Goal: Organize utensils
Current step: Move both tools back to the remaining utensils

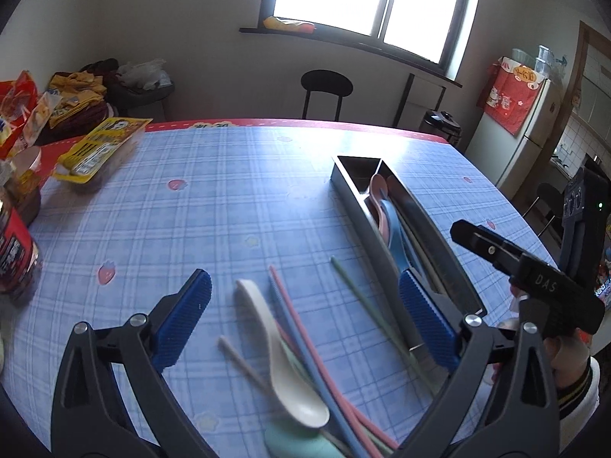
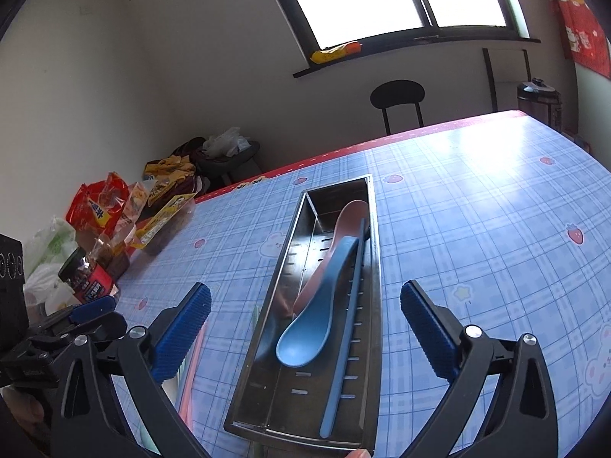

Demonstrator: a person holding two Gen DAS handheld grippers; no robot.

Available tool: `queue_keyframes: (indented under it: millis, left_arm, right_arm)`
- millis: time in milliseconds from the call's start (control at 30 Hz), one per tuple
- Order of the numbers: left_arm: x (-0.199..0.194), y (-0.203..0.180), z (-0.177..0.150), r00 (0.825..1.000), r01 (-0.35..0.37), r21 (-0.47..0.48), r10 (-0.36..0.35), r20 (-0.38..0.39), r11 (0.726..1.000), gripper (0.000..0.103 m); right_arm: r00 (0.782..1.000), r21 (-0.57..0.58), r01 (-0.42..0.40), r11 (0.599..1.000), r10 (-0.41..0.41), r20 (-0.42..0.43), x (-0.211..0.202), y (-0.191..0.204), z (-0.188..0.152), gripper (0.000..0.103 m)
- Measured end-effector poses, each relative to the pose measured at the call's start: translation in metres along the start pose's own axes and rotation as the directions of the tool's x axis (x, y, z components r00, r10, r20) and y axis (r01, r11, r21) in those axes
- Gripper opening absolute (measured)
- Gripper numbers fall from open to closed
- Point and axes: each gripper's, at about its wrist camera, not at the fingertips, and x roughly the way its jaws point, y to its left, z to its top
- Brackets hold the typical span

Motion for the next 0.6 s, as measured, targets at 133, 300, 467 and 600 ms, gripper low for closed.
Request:
queue_keyframes:
  millis: [133,300,467,600]
  left_arm:
    - [-0.017,0.020,-0.026,1.000,-0.028,-0.065,0.027,-0.008,0.998,0.097]
    - [-0.033,0.038,-0.060,0.998,-0.062,-0.130,0.060,-0.024,0.990,0.097]
    - [-0.036,0.040,-0.087,0.997,-0.064,-0.152,0.057,-0.053,0.986,0.096]
    - [-0.040,0.032,-0.100,0.997,-0.055,-0.150,0.047,-0.060,0.987,0.091]
  right_arm:
    - [1.000,-0.085,-0.018,0.996,0.018,0.002,-0.005,0.017,-0.005,0.097]
    - [0.999,-0.173,-0.030,0.984,0.027,-0.024,-0.010,0.033,-0.020,0.097]
    - [0.990,-0.203,-0.100,0.974,0.077,-0.119,-0.014,0.043,-0.040,0.097]
    - [0.990,-0.250,-0.089,0.964,0.059,-0.128,-0.024,0.051,-0.056,0.097]
